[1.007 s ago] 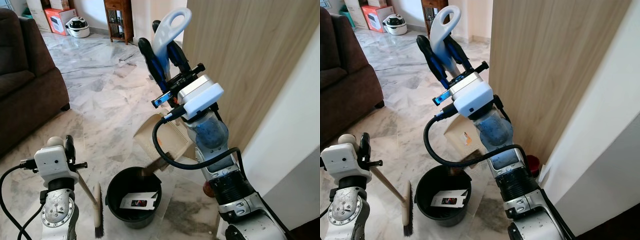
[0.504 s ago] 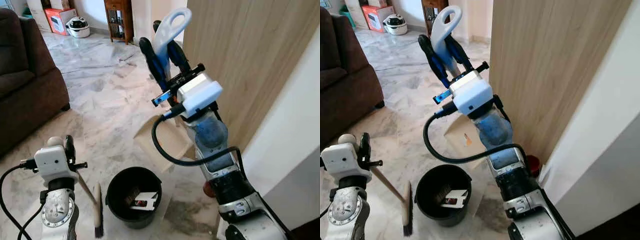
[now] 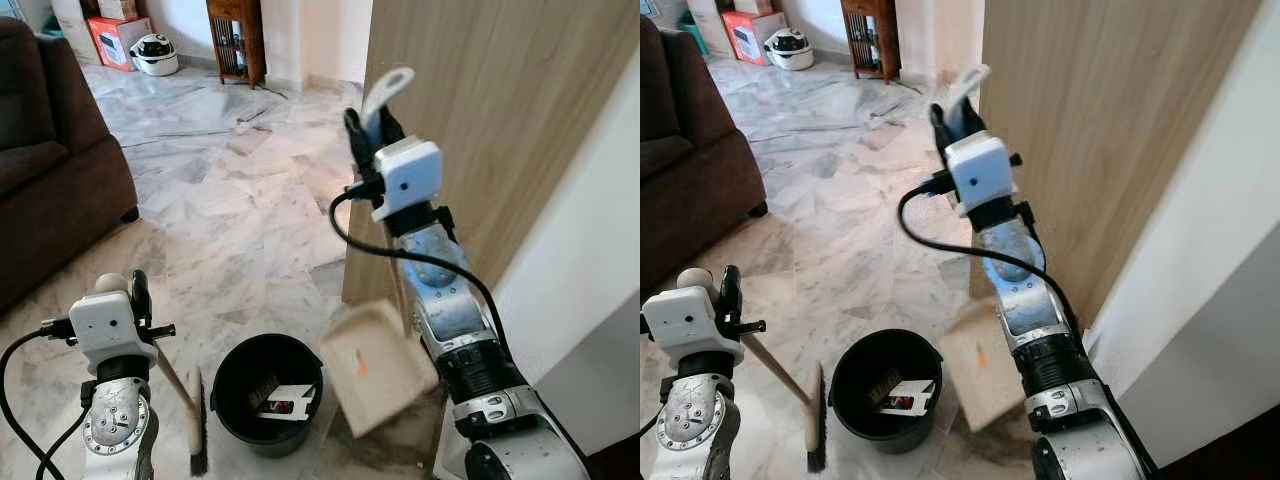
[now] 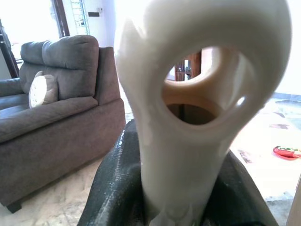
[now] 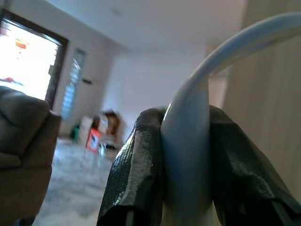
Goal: Sweep floor
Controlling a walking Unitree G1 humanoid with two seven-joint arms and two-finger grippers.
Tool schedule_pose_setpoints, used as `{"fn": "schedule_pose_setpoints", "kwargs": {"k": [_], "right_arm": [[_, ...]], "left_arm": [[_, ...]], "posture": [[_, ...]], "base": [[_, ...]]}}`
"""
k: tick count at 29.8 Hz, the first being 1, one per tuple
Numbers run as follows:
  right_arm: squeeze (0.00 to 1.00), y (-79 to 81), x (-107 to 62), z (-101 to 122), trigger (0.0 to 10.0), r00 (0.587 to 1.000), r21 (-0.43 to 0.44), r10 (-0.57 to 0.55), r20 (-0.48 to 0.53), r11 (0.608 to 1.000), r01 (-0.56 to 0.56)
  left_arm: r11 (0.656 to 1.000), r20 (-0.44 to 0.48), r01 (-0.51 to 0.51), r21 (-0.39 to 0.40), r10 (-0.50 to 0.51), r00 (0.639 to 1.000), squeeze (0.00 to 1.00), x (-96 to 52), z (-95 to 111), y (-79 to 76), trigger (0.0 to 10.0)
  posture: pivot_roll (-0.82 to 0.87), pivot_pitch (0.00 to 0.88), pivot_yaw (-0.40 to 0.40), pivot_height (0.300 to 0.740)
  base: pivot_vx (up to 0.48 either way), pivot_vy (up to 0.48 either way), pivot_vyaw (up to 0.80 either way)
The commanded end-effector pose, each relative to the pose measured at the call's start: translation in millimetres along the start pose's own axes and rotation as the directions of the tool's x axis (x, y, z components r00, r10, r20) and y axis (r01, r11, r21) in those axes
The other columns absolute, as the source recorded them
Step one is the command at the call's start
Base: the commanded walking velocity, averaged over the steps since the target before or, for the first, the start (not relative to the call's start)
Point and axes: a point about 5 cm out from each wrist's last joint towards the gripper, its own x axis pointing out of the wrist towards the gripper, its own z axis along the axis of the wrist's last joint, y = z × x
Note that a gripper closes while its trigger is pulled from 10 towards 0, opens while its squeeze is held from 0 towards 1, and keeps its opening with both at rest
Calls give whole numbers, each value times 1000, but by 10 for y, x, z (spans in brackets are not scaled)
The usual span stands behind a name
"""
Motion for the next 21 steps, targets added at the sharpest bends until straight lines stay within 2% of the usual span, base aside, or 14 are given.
{"fn": "schedule_pose_setpoints", "kwargs": {"k": [1,3,11,13,21], "right_arm": [[0,-48,13,13,10000,998,95,-66,-6,993,66],[0,-131,-2,-45,10000,990,166,-130,-52,977,137],[0,-202,-30,-136,10000,971,214,-193,-139,952,220],[0,-233,-42,-139,10000,963,247,-225,-149,934,257],[0,-264,-32,-133,10000,960,244,-234,-155,932,267]], "left_arm": [[1000,51,1,-14,-1,999,0,44,106,-8,10000],[1000,56,2,-16,-1,998,0,56,114,-17,10000],[1000,62,-1,-19,2,998,0,69,126,-19,10000],[1000,68,-6,-19,8,998,0,79,140,-14,10000],[1000,73,-8,-22,9,997,0,91,146,-27,10000]], "posture": [[127,15,29,740],[124,13,28,740],[124,12,26,740],[124,12,24,740],[121,13,20,740]], "base": [[0,0,0],[0,0,0],[0,0,0],[0,0,0],[0,0,0]]}}
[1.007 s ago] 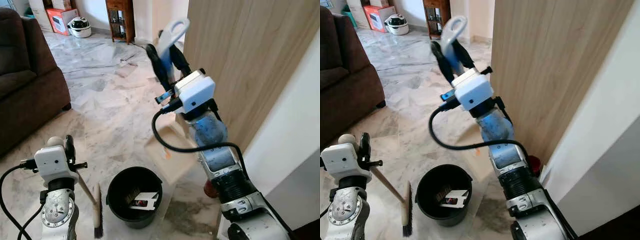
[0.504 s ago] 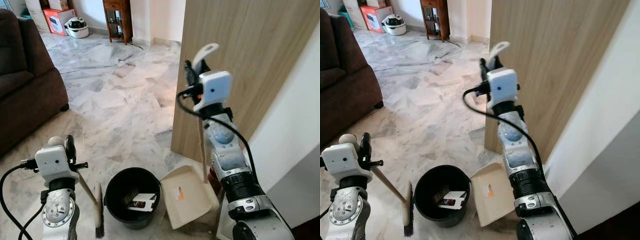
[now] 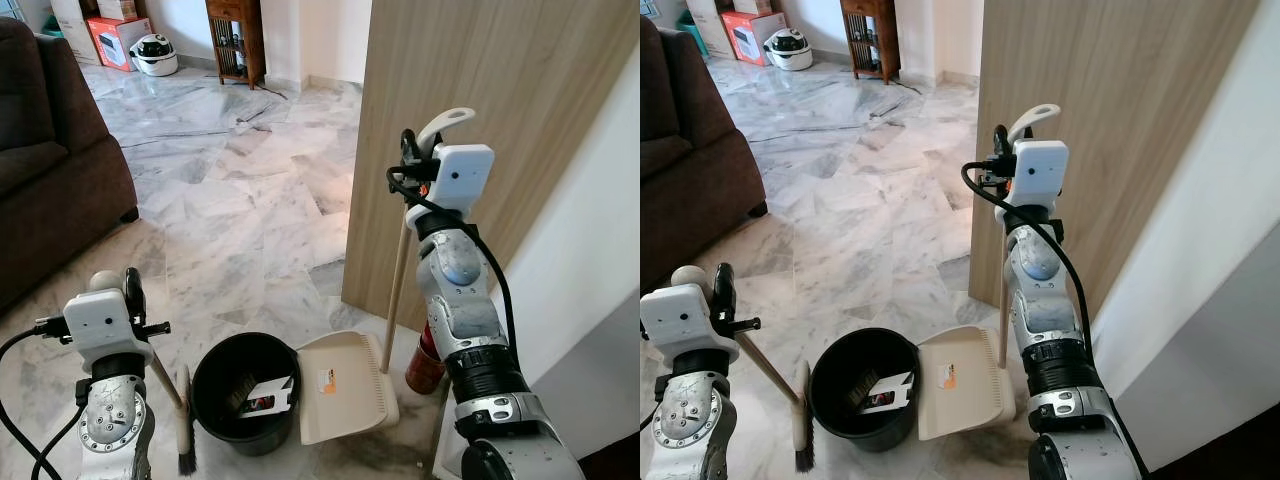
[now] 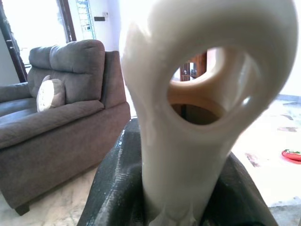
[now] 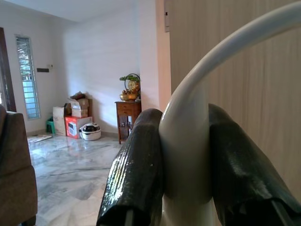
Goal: Sweep floor
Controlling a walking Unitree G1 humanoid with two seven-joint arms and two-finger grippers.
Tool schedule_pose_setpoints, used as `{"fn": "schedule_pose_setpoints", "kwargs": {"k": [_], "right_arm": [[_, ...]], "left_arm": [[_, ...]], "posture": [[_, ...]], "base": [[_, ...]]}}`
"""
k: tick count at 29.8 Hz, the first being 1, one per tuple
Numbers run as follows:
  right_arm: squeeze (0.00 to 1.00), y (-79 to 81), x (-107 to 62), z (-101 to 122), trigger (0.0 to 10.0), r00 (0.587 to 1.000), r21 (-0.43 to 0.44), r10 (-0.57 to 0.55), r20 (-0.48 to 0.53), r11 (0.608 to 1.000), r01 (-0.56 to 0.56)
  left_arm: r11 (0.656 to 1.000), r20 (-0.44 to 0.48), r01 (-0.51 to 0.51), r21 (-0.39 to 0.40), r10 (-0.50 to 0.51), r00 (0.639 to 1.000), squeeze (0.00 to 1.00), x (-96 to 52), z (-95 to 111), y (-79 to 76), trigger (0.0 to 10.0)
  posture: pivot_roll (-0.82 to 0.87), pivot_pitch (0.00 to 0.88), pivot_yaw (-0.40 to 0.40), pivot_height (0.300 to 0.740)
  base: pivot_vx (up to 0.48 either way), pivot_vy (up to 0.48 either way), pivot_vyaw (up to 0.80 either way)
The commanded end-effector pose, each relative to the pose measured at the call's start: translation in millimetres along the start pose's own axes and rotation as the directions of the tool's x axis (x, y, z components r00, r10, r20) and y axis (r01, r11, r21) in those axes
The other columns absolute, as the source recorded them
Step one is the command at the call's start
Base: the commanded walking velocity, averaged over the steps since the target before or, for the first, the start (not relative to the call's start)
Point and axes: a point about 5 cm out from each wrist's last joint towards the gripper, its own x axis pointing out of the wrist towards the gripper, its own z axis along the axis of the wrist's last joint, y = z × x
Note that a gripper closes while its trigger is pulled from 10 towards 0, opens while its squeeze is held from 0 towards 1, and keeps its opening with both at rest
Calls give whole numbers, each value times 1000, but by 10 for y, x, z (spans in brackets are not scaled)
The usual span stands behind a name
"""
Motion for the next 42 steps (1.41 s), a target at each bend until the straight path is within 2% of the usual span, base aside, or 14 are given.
{"fn": "schedule_pose_setpoints", "kwargs": {"k": [1,10,17,26,35,42], "right_arm": [[0,26,33,88,10000,999,86,-30,32,996,27],[0,-94,34,95,10000,992,2,-101,75,995,101],[0,-102,1,36,10000,993,-2,-98,71,995,98],[0,-135,-53,41,10000,985,-41,-83,152,995,90],[0,-202,-58,54,10000,979,-77,-105,176,990,120],[0,-216,-56,69,10000,975,-152,-84,208,981,117]], "left_arm": [[999,58,8,-35,-6,998,0,59,119,-56,10000],[998,50,23,-52,-21,999,0,26,104,-125,10000],[998,48,30,-59,-28,998,0,22,98,-153,10000],[997,52,40,-69,-37,998,0,27,99,-184,10000],[996,56,49,-72,-45,997,0,32,104,-194,10000],[996,56,50,-73,-46,997,0,29,108,-194,10000]], "posture": [[121,13,19,740],[119,11,18,740],[119,6,17,740],[119,0,19,740],[118,0,20,740],[120,0,21,740]], "base": [[0,0,0],[0,0,0],[0,0,0],[0,0,0],[0,0,0],[0,0,0]]}}
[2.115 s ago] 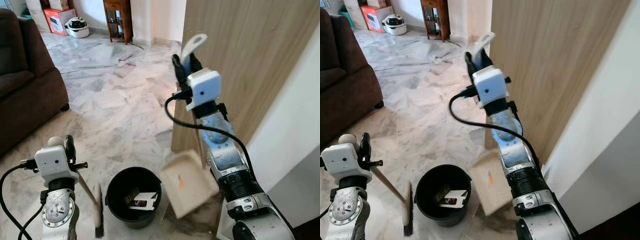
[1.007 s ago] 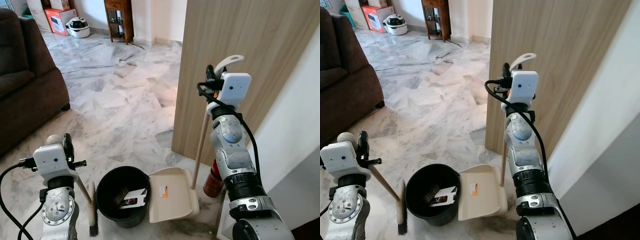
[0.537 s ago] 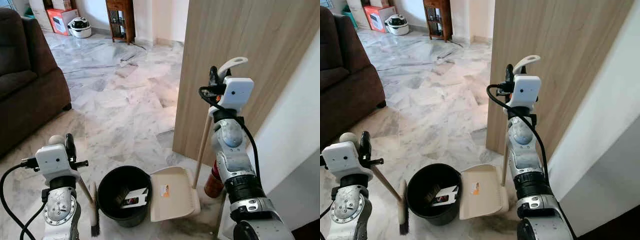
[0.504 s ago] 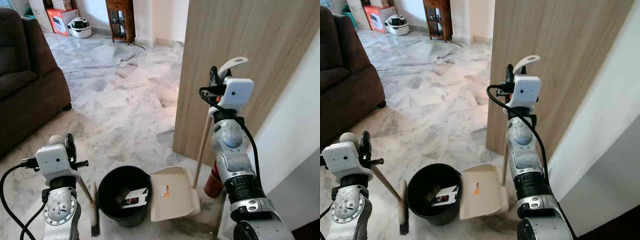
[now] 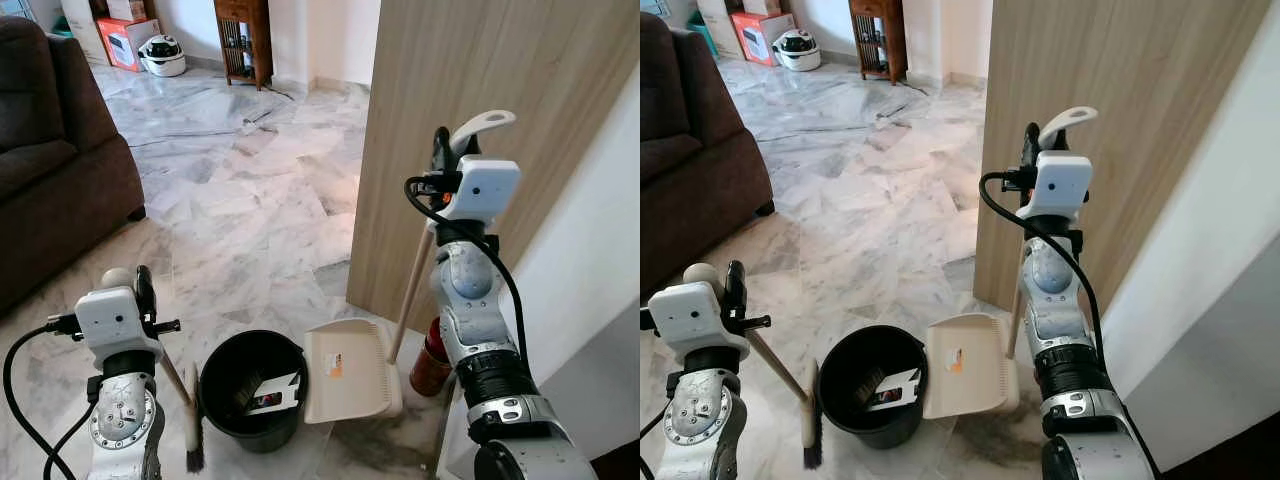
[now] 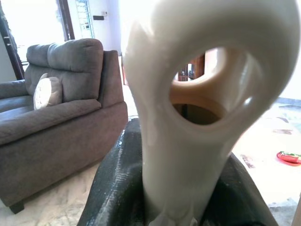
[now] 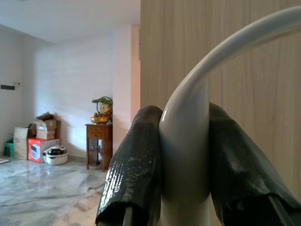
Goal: Sweep floor
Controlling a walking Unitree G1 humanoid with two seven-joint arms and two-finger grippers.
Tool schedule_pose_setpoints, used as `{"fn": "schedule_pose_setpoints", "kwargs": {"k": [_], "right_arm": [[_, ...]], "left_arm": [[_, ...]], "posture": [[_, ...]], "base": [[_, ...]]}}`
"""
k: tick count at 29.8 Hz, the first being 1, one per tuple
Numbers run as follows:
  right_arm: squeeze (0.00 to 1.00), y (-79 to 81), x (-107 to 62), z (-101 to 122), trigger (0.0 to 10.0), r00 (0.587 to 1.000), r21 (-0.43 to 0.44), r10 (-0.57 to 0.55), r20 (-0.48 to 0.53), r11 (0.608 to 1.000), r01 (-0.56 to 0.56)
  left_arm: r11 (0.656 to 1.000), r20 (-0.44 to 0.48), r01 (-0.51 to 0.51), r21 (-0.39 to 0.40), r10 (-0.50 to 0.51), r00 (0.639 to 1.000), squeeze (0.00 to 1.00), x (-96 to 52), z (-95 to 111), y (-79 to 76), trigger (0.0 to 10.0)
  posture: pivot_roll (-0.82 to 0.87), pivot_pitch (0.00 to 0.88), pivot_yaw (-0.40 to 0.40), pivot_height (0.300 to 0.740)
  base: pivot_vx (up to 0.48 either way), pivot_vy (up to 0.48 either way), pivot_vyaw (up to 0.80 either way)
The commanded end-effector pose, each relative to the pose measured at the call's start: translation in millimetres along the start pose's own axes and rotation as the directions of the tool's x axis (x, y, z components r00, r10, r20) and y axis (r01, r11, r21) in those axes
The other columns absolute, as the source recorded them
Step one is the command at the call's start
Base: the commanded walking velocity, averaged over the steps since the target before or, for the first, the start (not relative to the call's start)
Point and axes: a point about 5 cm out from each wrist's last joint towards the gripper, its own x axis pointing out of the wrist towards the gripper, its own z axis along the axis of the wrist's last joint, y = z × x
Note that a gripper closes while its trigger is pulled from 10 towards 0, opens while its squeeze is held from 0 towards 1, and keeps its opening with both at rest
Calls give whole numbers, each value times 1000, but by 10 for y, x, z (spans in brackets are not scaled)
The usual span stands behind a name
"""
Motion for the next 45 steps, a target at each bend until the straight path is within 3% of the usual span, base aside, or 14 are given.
{"fn": "schedule_pose_setpoints", "kwargs": {"k": [1,29,45], "right_arm": [[0,8,41,82,10000,998,-19,14,55,1000,-13],[0,52,46,67,10000,999,1,22,49,1000,-22],[0,57,55,72,10000,998,2,27,50,1000,-27]], "left_arm": [[999,57,30,-44,-27,998,0,38,105,-92,10000],[999,65,31,-43,-29,998,0,30,116,-92,10000],[999,68,26,-42,-23,997,0,27,120,-90,10000]], "posture": [[120,0,21,740],[121,10,21,740],[119,15,17,740]], "base": [[0,0,0],[0,0,0],[-274,0,0]]}}
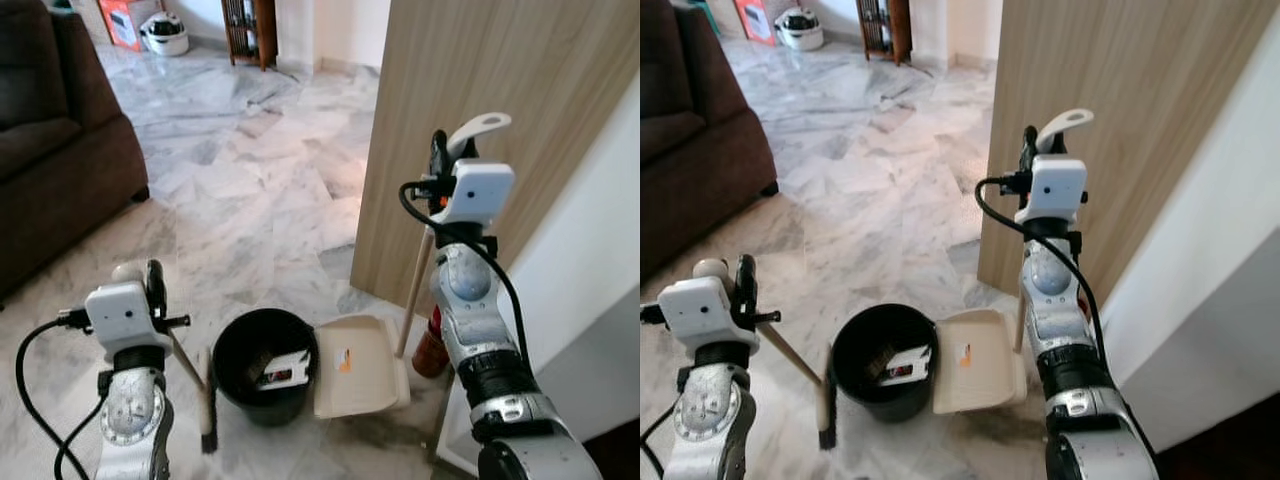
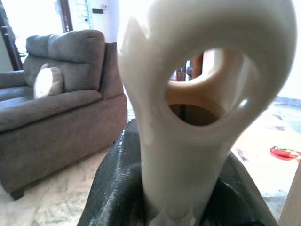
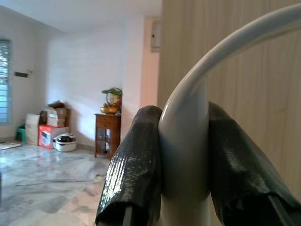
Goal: Sweep floor
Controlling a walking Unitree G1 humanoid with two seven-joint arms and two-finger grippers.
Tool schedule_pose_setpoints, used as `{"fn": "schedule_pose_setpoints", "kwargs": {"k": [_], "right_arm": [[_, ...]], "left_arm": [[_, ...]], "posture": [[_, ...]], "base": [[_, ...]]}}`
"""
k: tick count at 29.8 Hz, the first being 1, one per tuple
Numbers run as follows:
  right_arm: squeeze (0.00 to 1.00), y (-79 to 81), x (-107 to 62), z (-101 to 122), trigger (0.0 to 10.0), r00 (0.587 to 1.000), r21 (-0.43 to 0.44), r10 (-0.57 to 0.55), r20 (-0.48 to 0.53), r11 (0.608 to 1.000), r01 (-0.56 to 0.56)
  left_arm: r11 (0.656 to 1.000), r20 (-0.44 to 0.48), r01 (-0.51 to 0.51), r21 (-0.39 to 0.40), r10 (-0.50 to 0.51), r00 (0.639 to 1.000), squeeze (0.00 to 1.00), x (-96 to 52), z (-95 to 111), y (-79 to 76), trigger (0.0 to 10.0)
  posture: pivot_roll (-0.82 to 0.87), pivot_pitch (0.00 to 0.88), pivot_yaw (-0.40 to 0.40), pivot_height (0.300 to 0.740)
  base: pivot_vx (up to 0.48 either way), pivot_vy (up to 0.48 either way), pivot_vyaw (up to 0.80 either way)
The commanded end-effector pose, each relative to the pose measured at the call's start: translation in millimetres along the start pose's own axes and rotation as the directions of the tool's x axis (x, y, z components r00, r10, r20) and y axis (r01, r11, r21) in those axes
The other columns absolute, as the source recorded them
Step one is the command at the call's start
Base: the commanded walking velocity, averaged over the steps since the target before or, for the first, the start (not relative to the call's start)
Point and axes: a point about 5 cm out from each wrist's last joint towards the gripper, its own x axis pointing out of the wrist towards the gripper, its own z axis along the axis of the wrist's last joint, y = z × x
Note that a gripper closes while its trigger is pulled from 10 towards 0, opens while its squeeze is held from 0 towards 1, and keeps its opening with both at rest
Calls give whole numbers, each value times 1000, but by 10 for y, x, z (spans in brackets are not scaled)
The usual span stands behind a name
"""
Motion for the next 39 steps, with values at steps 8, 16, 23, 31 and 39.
{"fn": "schedule_pose_setpoints", "kwargs": {"k": [8,16,23,31,39], "right_arm": [[0,23,72,115,10000,998,18,0,60,1000,-1],[0,27,71,106,10000,998,21,2,55,1000,-3],[0,26,54,65,10000,999,23,7,39,1000,-8],[0,71,-213,-467,10000,968,143,78,-238,989,-45],[0,21,-479,-720,10000,933,172,82,-351,985,-22]], "left_arm": [[1000,55,1,-9,0,998,0,13,93,1,10000],[1000,56,0,-10,0,998,0,14,92,0,10000],[1000,52,-2,-7,2,999,0,17,72,11,10000],[999,-101,43,-25,-45,994,0,38,-301,10,10000],[999,-167,49,-19,-51,985,0,0,-512,12,10000]], "posture": [[120,16,17,740],[118,16,15,740],[116,17,15,740],[107,21,13,740],[84,17,14,740]], "base": [[-276,0,0],[-277,0,0],[-233,0,0],[0,0,0],[0,0,0]]}}
